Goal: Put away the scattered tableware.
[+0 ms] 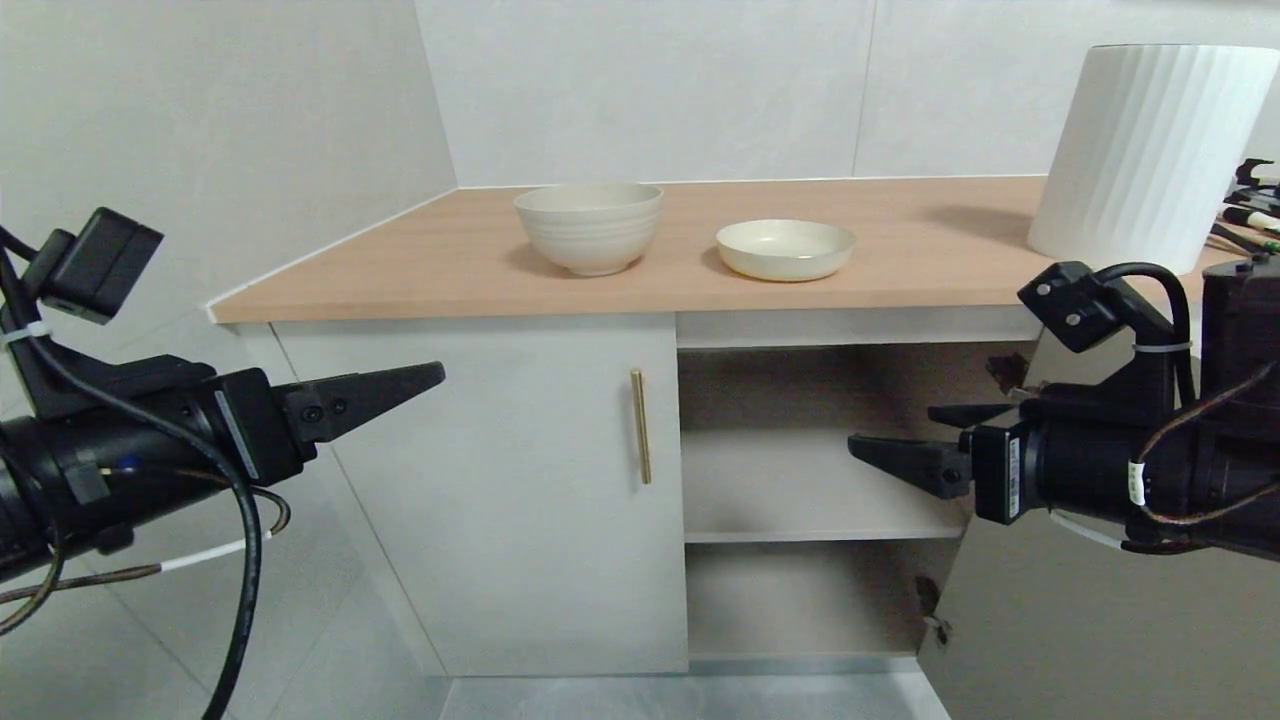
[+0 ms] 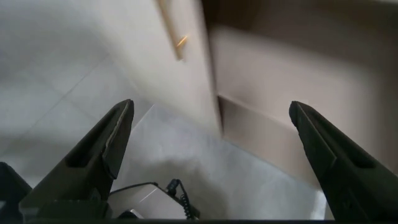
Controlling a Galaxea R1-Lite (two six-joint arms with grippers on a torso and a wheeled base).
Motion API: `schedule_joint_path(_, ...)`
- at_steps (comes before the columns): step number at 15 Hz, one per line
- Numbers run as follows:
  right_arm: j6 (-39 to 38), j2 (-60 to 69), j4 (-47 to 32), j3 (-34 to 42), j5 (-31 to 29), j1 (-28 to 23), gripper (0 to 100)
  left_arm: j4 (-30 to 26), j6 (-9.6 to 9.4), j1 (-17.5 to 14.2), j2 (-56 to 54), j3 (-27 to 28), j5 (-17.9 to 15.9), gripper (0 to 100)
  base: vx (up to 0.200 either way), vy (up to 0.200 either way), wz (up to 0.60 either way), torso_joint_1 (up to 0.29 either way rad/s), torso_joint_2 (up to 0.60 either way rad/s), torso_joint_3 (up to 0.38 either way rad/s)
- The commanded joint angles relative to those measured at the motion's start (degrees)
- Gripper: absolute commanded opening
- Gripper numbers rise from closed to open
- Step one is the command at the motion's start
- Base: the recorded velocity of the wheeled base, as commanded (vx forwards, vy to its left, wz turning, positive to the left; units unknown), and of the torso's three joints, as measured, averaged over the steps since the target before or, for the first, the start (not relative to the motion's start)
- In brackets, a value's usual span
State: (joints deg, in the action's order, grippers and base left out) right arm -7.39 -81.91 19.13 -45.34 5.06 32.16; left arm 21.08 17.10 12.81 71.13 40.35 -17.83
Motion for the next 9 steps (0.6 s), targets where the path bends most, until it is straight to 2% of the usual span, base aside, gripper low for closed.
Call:
schedule_joint_path(1,0.0,0.3,0.0,0.2,0.0,0.0,100,0.0,0.12,-0.1,0.2,0.0,0.0,100,0.0,0.0,0.0,0.0,0.0,0.0)
schedule_joint_path(5,-2.5,3.8,-0.1,0.4,0.2,3.4,100,0.0,0.12,-0.1,-1.0,-0.1,0.2,100,0.0,0.0,0.0,0.0,0.0,0.0)
schedule_joint_path(9,-1.3,3.5,0.0,1.9,1.9,1.4,100,0.0,0.12,0.0,-0.9,-0.1,0.2,100,0.0,0.0,0.0,0.0,0.0,0.0)
